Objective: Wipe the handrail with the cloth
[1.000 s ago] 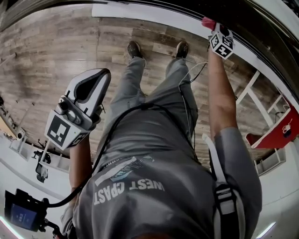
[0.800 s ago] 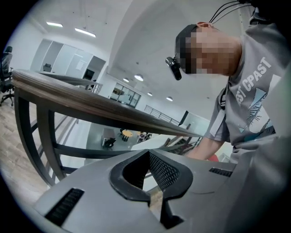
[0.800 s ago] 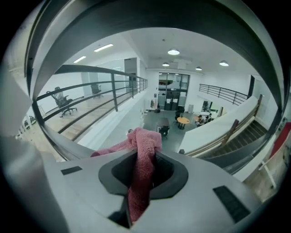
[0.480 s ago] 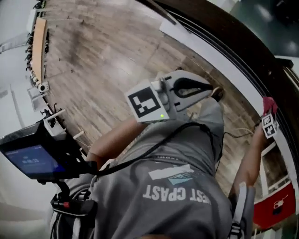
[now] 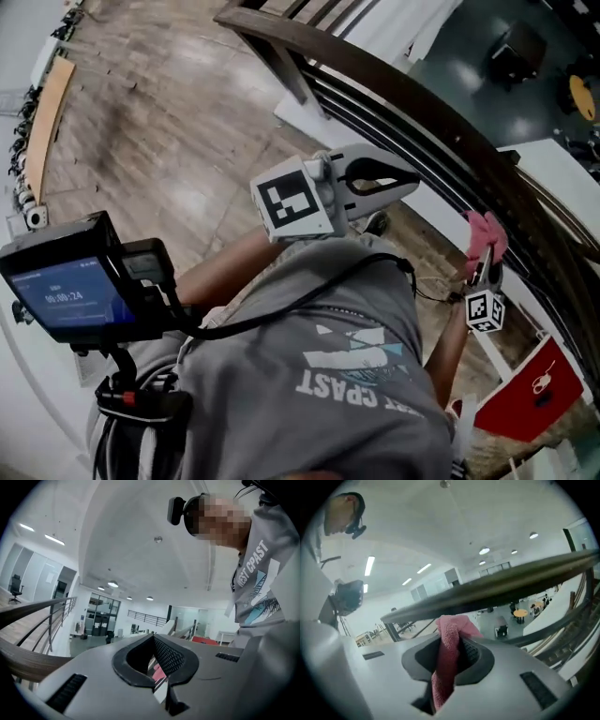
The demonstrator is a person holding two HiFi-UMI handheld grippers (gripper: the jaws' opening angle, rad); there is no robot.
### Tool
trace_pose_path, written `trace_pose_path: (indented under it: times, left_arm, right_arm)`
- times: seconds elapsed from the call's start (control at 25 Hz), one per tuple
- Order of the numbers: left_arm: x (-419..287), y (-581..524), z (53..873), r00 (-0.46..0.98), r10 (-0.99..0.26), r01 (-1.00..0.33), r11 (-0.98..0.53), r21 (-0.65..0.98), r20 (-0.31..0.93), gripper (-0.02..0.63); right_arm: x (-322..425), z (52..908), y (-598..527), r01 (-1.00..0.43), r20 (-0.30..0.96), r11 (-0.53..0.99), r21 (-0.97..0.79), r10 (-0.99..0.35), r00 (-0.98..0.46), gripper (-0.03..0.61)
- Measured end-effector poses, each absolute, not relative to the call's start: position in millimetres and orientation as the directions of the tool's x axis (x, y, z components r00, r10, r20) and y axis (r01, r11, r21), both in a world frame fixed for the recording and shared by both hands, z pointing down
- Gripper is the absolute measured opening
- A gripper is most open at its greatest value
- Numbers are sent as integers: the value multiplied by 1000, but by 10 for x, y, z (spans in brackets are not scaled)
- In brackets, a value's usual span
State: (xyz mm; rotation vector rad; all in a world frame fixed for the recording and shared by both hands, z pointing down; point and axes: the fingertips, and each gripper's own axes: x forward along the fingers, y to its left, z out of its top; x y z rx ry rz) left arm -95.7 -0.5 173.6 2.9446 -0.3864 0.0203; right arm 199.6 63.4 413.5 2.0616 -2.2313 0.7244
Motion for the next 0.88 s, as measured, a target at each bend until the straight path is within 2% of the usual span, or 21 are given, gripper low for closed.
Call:
trace_pose_path:
  times: [0.16, 0.28, 0.44, 0.64, 0.88]
  left_arm:
    - [-930, 35, 1675, 978, -208, -210, -964, 164, 26, 3]
    - [-1102, 25, 1624, 979, -205, -205, -970, 131, 7, 3]
    - [-1508, -61, 1763, 982, -191, -190, -976, 110, 1, 3]
    - [-1377, -123, 1648, 989, -150, -150, -986, 73, 12, 3]
    - [-1290, -106, 1359, 993, -120, -120, -993, -10, 4, 3]
  right_arm:
    - [1926, 3244, 657, -961, 144, 76, -267, -983, -118, 48]
    - [1747, 2764, 728, -971, 61, 91, -223, -992, -107, 48]
    - [1281, 2383, 775, -981, -13, 98, -167, -995, -97, 48]
    - [1326, 1801, 955, -991, -101, 74, -112, -993, -62, 48]
    - [1483, 1440, 1514, -998, -125, 11, -59, -992, -3, 48]
